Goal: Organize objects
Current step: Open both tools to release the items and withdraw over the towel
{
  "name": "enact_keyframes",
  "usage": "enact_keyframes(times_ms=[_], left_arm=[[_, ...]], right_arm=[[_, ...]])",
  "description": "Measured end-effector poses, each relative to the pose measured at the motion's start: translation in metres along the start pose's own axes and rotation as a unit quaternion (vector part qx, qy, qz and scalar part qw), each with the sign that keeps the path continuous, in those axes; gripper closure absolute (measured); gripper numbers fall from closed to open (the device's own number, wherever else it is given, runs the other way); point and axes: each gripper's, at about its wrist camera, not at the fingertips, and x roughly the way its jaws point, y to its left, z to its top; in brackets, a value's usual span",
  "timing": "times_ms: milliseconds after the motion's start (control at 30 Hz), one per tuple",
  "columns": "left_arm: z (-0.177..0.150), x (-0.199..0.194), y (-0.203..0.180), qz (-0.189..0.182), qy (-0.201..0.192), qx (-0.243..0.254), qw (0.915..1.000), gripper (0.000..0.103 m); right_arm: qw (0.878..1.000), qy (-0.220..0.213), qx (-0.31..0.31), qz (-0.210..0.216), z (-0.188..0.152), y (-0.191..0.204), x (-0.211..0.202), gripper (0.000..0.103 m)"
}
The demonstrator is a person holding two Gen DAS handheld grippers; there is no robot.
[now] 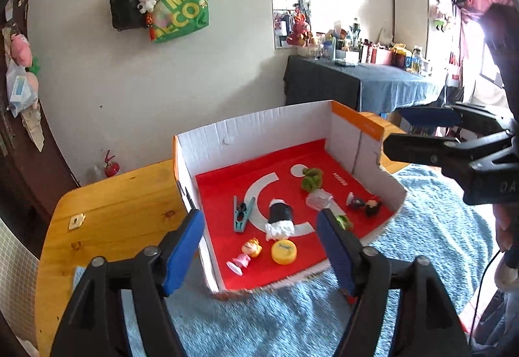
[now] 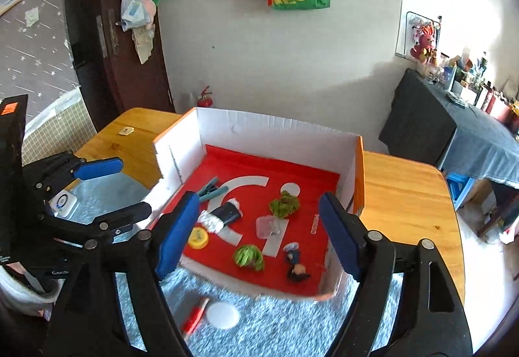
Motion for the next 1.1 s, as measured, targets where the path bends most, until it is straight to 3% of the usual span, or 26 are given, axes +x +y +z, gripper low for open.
enact_keyframes(times_ms=[633, 1100], left_arm=[[-0.066, -0.018, -0.019, -0.011, 0.004, -0.051, 0.9986, 0.009], [-0.111, 0.014, -0.048, -0.033, 0.065, -0.050, 0.9961, 0.005]], right_arm=[[0.999, -0.034, 0.014, -0.011, -0.075, 0.016, -0.056, 0.008], [0.999, 0.005, 0.052, -0.015, -0.138, 0.010, -0.022, 0.008]])
